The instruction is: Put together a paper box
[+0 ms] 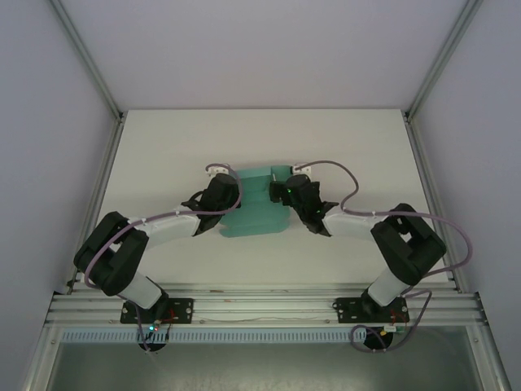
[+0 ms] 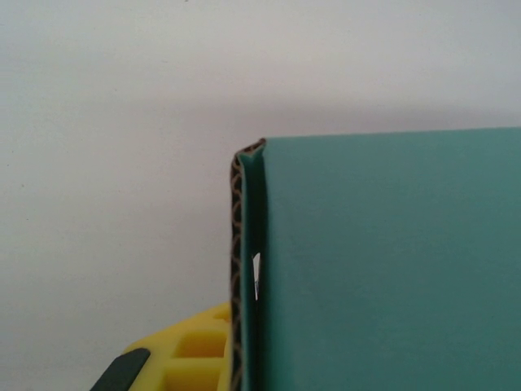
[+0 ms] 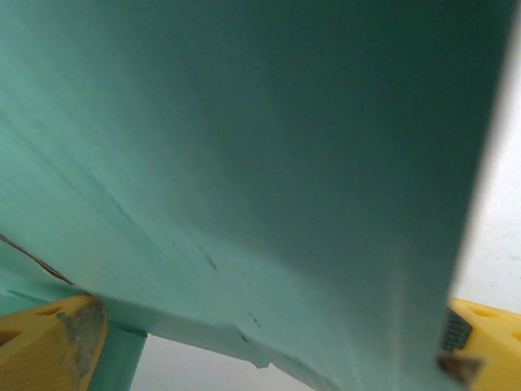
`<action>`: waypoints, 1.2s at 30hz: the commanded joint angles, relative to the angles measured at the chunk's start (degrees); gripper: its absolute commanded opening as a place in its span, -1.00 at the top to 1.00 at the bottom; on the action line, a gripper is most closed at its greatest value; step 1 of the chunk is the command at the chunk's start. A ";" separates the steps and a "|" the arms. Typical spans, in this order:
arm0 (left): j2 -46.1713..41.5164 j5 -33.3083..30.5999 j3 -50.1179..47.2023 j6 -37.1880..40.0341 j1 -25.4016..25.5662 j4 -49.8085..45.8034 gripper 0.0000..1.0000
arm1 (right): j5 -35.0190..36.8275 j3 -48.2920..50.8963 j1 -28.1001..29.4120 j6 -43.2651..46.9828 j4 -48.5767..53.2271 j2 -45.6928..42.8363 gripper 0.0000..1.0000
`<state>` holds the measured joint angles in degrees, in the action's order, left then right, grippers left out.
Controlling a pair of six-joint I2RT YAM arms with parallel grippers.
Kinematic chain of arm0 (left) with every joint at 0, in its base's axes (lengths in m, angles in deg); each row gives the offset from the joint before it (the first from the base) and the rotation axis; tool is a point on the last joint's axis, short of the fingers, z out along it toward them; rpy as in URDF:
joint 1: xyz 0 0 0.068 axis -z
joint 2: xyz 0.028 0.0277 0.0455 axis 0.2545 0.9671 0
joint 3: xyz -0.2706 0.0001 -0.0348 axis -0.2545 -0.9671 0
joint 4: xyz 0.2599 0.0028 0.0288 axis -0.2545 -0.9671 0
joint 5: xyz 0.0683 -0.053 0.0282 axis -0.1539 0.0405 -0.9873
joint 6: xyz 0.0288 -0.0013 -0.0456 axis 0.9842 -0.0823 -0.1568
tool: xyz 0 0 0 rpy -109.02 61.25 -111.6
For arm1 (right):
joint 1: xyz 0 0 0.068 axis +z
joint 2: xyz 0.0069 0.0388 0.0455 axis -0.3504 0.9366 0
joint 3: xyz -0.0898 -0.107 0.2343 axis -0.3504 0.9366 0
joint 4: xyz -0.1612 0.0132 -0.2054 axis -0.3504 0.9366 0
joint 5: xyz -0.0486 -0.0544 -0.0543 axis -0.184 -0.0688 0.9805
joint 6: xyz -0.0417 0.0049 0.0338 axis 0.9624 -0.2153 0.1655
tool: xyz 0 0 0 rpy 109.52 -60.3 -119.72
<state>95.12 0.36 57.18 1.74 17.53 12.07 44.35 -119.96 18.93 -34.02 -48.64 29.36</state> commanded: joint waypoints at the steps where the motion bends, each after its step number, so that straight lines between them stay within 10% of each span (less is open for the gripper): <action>1: -0.80 0.17 1.62 -1.34 0.60 -0.08 1.00 | 7.87 -0.42 0.26 0.69 -0.07 -0.80 -0.99; 7: -0.89 -1.01 1.50 -0.03 0.51 -0.66 1.00 | 4.94 7.10 -0.04 4.87 2.19 -13.36 -1.00; 18: -2.25 4.50 1.69 3.86 -0.33 -0.47 1.00 | -33.30 14.02 -20.44 8.25 15.47 -39.92 -0.97; 24: -4.09 8.48 1.11 5.68 -0.58 0.08 1.00 | -55.93 10.09 -28.53 17.25 19.50 -35.10 -0.59; 36: -4.32 10.00 1.05 6.51 -0.64 -0.33 1.00 | -74.14 -1.65 -28.30 35.37 31.89 -21.35 -0.33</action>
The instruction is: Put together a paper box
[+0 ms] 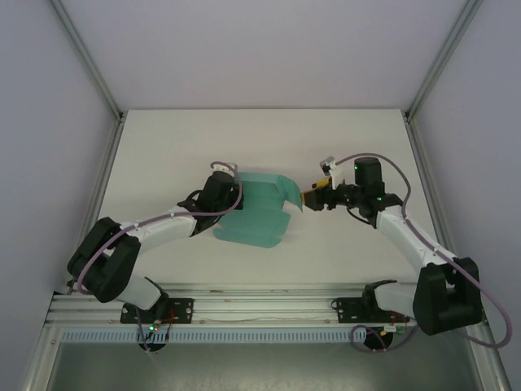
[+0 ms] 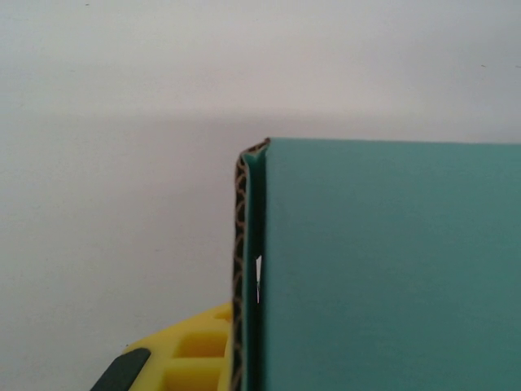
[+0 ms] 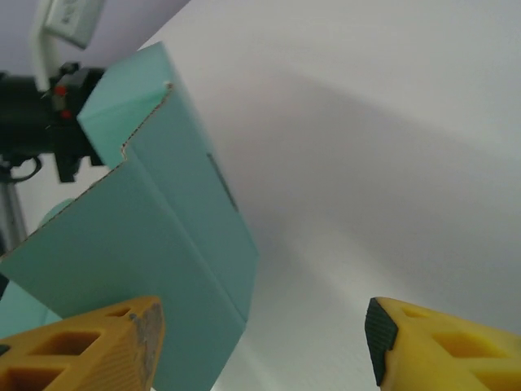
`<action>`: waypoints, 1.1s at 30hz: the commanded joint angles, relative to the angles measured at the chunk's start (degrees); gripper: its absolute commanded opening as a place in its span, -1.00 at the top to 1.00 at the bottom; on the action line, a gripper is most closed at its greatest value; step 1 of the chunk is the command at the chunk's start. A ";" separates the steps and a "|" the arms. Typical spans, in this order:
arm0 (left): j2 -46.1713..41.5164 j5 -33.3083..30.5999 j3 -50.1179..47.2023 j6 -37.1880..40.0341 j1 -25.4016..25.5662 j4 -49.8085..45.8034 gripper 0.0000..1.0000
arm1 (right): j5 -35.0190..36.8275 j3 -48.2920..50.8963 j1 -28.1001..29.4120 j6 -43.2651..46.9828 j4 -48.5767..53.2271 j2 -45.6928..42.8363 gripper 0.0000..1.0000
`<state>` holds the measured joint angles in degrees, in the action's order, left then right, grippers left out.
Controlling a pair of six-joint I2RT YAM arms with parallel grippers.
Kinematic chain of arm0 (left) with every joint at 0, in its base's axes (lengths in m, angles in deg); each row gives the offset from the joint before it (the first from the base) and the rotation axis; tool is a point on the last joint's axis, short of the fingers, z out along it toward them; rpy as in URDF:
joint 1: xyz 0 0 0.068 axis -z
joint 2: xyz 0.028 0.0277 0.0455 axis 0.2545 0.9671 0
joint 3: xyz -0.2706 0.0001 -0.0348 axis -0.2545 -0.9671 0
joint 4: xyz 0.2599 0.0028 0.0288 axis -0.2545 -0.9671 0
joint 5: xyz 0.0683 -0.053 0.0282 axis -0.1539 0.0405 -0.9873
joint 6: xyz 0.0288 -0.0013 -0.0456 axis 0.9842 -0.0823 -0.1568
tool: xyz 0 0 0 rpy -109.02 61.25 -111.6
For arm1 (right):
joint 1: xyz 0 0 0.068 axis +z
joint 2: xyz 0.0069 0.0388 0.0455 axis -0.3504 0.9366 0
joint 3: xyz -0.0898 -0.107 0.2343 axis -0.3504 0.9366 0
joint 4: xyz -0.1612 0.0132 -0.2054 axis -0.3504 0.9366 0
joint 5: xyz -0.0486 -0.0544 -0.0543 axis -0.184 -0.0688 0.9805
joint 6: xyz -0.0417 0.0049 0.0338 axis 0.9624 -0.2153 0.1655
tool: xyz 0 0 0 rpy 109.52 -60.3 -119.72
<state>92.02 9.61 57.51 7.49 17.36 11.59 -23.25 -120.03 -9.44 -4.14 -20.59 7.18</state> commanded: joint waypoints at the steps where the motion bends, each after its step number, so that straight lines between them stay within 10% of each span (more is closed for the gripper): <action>1: -1.21 0.73 0.79 0.81 -0.44 0.11 1.00 | -7.26 -1.86 0.41 6.24 4.05 1.31 -0.33; 13: 0.81 -0.42 2.59 0.42 -0.41 -1.43 1.00 | 1.69 -8.22 10.91 3.26 2.11 10.24 -0.20; 25: 2.46 -3.79 4.91 -0.47 -0.28 -4.26 1.00 | 48.99 -9.32 23.30 -13.20 -12.88 14.89 -0.07; 33: 2.65 -6.01 5.74 -1.36 0.50 -6.16 1.00 | 68.63 -10.77 28.75 -16.99 -18.04 19.91 0.49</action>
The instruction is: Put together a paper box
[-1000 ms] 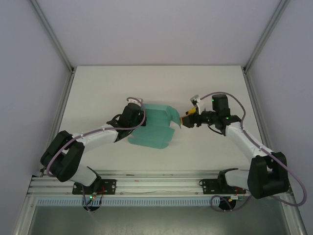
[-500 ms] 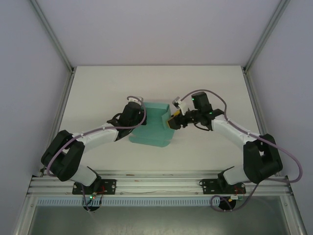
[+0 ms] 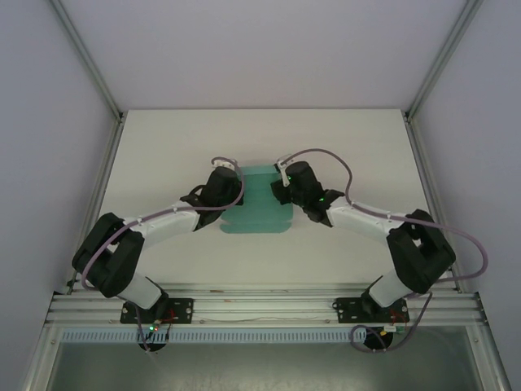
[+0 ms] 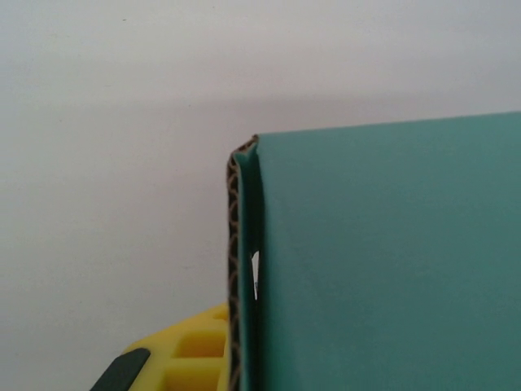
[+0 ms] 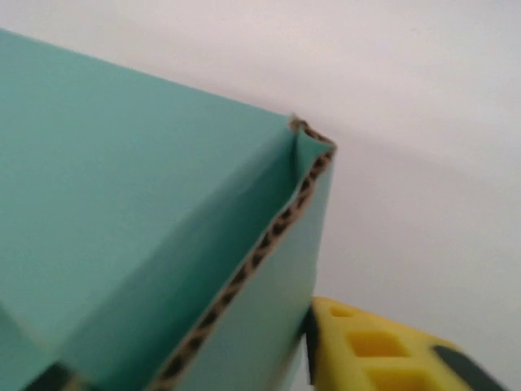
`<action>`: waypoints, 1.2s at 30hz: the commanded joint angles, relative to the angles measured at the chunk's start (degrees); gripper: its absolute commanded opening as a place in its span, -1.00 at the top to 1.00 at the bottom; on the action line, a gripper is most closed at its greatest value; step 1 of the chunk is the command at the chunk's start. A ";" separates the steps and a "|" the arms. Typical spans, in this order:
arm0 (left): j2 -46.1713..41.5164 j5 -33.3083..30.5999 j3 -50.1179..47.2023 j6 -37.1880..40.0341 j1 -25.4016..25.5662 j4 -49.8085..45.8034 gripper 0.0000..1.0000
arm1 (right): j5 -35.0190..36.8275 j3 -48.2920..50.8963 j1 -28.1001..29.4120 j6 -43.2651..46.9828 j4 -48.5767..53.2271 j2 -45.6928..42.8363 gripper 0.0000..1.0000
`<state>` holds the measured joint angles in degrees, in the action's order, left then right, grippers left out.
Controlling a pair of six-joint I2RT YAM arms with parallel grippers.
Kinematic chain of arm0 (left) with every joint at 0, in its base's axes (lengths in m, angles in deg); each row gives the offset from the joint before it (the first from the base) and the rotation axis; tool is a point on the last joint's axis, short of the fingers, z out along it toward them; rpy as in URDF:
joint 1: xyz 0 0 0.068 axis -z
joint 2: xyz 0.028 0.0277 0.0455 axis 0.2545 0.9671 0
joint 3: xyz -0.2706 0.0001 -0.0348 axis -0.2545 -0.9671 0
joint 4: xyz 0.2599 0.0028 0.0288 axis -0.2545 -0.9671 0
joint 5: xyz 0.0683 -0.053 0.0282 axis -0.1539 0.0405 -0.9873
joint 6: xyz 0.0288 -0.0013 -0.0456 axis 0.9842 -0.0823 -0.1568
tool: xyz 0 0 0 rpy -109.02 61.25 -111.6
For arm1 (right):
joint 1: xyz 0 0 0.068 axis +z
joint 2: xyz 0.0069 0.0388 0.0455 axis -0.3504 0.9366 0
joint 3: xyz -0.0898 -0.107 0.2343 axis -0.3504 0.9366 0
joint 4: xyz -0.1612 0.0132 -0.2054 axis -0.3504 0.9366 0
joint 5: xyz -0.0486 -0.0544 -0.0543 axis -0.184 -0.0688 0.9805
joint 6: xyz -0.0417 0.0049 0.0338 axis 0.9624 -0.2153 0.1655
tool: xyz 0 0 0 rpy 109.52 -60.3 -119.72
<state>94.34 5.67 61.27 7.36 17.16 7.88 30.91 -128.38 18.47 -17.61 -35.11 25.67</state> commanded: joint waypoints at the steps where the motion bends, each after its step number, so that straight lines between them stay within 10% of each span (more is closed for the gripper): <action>1: 0.34 -2.91 2.33 -1.80 0.80 -3.39 1.00 | 18.22 -3.23 1.41 -4.42 -2.98 2.36 0.61; 11: 1.08 -7.61 4.42 -8.86 1.06 -8.41 1.00 | 49.70 -14.54 2.62 -14.08 13.87 15.29 0.96; 18: 2.05 -5.73 4.77 -9.69 1.06 -7.17 1.00 | 52.98 -17.45 2.66 -13.54 14.97 18.70 1.00; 27: 1.94 -5.33 4.97 -9.51 1.06 -7.06 1.00 | 40.12 -11.49 2.15 -7.83 2.06 14.52 1.00; 36: 0.54 -3.93 4.33 -9.16 1.06 -6.92 1.00 | 15.64 -0.78 1.86 -1.42 -9.21 2.62 -0.08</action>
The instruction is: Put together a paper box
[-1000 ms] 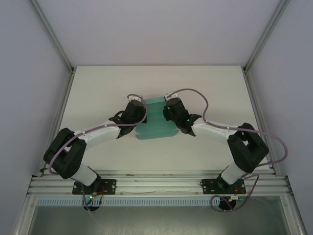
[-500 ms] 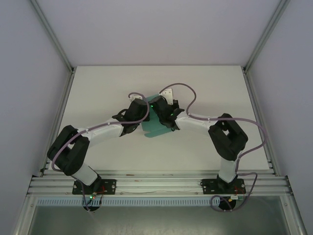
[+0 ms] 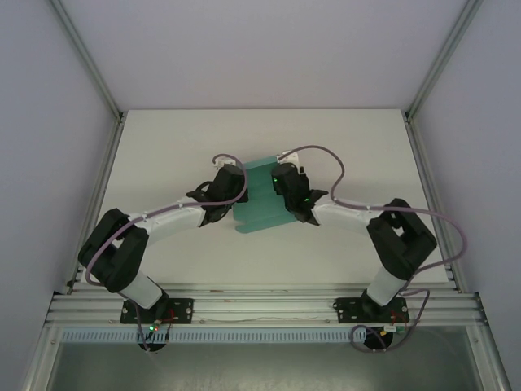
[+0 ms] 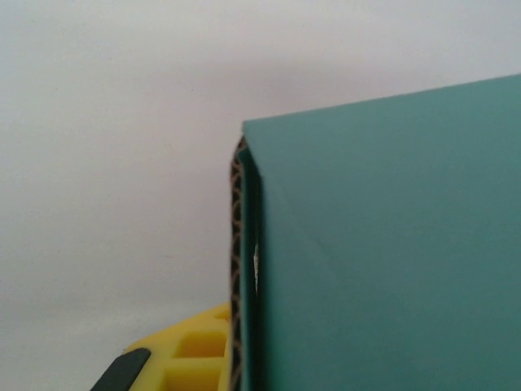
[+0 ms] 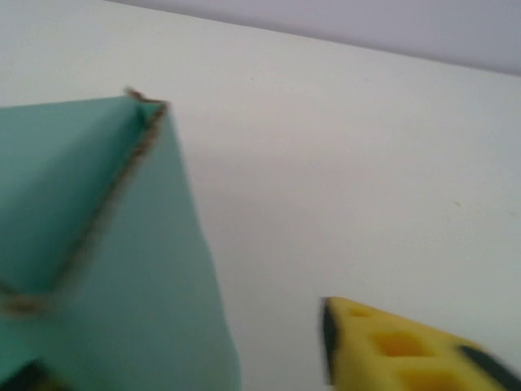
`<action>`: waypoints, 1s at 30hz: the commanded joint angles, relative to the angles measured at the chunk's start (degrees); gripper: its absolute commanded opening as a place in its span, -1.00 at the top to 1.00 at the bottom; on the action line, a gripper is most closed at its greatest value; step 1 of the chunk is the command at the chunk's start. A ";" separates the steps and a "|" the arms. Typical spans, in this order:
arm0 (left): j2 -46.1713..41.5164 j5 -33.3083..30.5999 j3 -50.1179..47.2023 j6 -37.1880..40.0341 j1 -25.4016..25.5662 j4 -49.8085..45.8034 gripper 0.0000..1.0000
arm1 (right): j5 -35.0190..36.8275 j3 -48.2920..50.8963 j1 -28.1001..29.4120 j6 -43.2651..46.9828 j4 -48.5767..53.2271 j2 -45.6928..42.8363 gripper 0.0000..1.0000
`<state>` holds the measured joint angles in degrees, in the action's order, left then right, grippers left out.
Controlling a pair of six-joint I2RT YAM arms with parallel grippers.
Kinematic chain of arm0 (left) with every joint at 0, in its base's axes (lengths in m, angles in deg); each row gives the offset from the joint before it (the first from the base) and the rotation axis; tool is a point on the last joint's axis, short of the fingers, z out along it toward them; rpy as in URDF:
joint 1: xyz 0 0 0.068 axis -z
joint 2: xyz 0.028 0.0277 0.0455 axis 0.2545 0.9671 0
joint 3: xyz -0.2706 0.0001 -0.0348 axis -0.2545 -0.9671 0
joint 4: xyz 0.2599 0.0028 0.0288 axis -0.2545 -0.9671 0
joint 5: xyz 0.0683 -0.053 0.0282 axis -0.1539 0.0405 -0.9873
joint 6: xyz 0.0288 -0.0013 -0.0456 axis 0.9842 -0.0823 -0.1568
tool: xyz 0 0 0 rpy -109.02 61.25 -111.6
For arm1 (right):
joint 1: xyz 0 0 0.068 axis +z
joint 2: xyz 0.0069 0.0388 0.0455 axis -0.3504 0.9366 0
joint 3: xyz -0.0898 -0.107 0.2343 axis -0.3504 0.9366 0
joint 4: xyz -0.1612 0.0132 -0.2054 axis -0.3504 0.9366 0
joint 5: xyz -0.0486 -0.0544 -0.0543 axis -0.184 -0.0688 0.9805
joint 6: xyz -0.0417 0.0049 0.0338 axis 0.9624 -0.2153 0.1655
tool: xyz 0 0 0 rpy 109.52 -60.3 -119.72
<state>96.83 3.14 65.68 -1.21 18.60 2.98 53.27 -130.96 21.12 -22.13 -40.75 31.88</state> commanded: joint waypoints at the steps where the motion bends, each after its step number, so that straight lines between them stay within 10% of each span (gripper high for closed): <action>1: -2.06 -1.10 -0.09 -0.49 -0.38 -2.01 1.00 | -9.40 2.60 -0.83 3.53 -3.62 -4.77 -0.21; 9: -3.20 -0.25 0.87 2.24 -0.38 -3.39 1.00 | -19.69 8.50 -0.83 4.30 -3.44 -14.86 -1.00; 15: -2.42 5.96 6.87 24.43 -0.98 -12.17 1.00 | -13.00 14.32 -0.79 -3.66 -3.36 -28.12 -1.00; 23: 2.01 15.39 18.41 62.41 1.31 -38.71 1.00 | -1.96 15.26 -5.80 -16.81 20.79 -44.80 -1.00; 30: 17.84 7.37 36.46 68.26 7.41 -58.06 1.00 | -6.51 17.11 -9.40 -19.99 30.14 -47.35 -1.00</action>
<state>109.46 14.06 97.16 59.62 23.74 -42.22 47.59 -115.00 12.50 -39.00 -18.06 -15.62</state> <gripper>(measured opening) 0.083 0.996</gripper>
